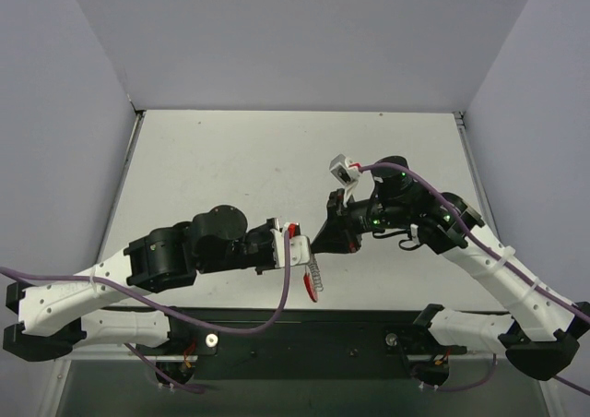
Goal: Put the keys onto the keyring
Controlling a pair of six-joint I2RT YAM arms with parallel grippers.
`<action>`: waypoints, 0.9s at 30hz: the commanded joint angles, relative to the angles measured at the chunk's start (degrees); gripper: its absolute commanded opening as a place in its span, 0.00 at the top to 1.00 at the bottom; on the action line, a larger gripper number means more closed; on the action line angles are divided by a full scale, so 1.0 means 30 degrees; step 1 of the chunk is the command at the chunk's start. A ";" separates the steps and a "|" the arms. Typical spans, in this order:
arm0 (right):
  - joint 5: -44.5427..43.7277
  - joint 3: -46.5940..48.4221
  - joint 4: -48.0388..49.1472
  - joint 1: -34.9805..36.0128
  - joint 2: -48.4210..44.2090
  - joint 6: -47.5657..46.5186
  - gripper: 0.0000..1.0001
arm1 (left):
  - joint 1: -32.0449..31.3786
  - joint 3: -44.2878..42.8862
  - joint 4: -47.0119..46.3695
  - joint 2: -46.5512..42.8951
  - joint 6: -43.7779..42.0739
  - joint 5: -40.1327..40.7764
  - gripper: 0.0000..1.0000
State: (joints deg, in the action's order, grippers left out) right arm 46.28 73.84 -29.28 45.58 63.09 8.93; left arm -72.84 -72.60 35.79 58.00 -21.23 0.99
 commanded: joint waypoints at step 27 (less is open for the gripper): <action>0.0979 0.1664 0.0032 0.1123 -0.0054 0.0100 1.00 | -0.0418 0.0645 -0.1823 0.0003 -0.0364 0.1133 1.00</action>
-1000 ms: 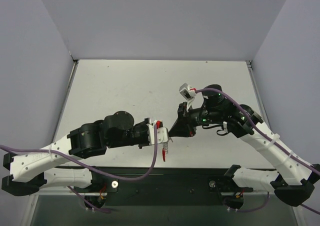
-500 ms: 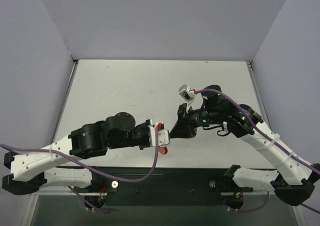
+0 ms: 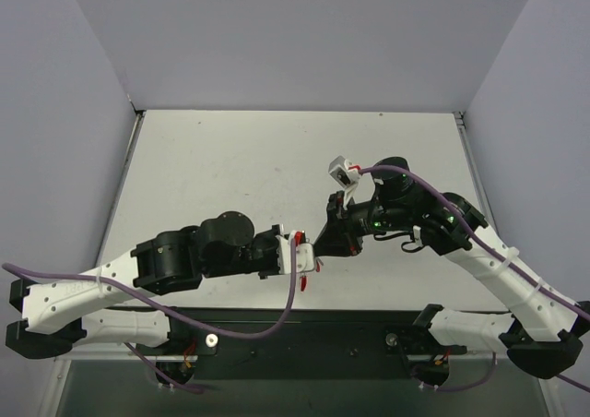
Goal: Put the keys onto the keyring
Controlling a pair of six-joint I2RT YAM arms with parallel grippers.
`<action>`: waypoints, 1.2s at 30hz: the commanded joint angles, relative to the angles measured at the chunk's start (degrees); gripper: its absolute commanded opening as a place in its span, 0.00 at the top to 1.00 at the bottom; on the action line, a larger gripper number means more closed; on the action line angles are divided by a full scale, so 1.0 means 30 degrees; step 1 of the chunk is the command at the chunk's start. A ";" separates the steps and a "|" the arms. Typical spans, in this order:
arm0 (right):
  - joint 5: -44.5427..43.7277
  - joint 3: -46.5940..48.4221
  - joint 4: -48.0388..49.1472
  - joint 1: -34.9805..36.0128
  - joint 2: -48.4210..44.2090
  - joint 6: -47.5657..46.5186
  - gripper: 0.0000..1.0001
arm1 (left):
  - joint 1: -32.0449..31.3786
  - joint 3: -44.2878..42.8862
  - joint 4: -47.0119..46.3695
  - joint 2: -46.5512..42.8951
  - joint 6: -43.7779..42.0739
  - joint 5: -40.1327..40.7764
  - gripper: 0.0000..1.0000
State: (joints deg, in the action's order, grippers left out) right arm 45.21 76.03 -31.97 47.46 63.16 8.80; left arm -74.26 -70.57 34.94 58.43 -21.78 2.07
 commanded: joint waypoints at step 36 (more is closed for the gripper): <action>-0.2268 0.3981 0.2569 0.3105 0.1125 0.1140 1.00 | -0.1526 0.1751 -1.2394 -0.0903 0.2046 0.6665 1.00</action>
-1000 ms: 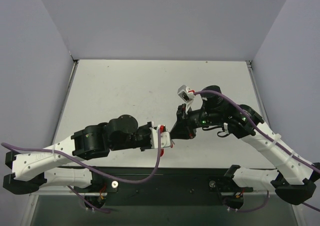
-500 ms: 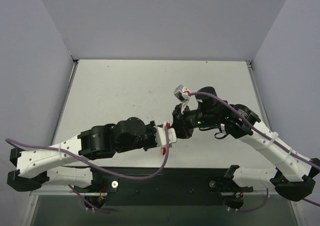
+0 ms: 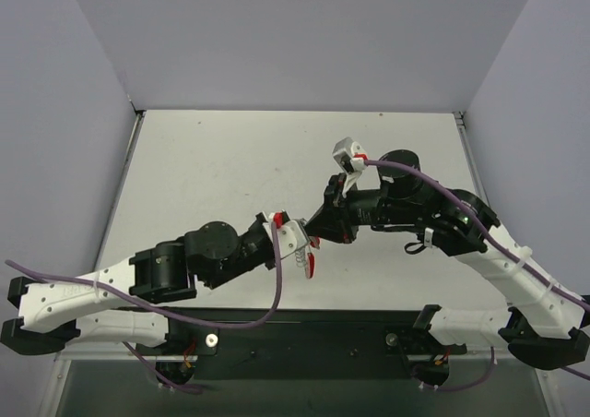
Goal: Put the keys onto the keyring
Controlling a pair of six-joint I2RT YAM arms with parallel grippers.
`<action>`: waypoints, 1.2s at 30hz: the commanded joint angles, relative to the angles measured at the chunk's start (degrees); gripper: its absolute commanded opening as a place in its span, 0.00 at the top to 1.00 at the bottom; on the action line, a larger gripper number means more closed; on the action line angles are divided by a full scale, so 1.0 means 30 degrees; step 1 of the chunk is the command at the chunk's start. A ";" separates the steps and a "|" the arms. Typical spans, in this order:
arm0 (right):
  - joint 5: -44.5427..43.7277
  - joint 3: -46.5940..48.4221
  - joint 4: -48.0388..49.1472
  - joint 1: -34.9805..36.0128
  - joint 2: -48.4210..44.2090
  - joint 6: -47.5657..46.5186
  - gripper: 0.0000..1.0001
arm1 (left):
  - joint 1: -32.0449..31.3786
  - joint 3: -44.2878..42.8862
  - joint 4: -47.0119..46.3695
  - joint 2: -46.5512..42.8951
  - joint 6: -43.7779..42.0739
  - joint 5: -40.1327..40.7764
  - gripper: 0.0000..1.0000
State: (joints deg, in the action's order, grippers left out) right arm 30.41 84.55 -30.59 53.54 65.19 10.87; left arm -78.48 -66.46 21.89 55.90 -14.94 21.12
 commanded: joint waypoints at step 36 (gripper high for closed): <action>0.0670 0.2314 0.3340 0.4009 -0.2216 -0.1251 0.53 | -0.0208 0.5540 -2.2970 -0.0440 -0.3281 -0.1475 1.00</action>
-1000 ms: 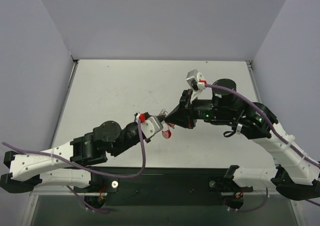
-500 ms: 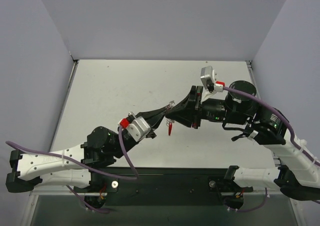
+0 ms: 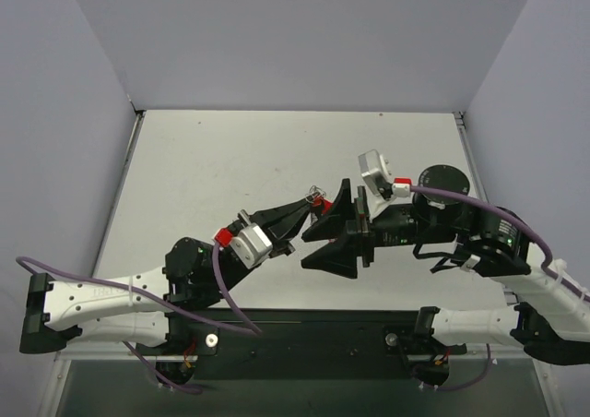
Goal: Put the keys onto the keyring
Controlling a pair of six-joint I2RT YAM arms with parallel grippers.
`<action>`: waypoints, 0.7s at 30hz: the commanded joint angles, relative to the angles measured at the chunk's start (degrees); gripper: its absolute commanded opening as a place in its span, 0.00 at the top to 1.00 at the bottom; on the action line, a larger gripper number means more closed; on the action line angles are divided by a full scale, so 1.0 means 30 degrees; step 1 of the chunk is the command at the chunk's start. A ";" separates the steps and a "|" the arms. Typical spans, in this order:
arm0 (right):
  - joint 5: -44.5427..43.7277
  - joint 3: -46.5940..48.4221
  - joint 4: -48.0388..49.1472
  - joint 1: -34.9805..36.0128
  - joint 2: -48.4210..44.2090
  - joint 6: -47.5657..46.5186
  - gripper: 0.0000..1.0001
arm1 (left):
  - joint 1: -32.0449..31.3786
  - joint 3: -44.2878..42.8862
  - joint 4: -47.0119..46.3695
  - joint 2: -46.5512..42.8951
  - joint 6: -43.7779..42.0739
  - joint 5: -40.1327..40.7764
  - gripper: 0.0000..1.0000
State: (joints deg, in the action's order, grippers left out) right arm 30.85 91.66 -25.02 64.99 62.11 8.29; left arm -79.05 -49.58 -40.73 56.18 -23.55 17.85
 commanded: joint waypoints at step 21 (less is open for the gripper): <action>-0.3046 0.0707 0.0399 0.0104 -0.2365 -0.3934 0.46 | 0.0011 0.0269 0.1621 -0.2731 -0.0911 -0.8519 1.00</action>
State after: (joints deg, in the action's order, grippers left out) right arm 24.69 91.74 -25.04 64.99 52.99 0.67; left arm -79.02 -47.24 -38.28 49.56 -27.62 1.69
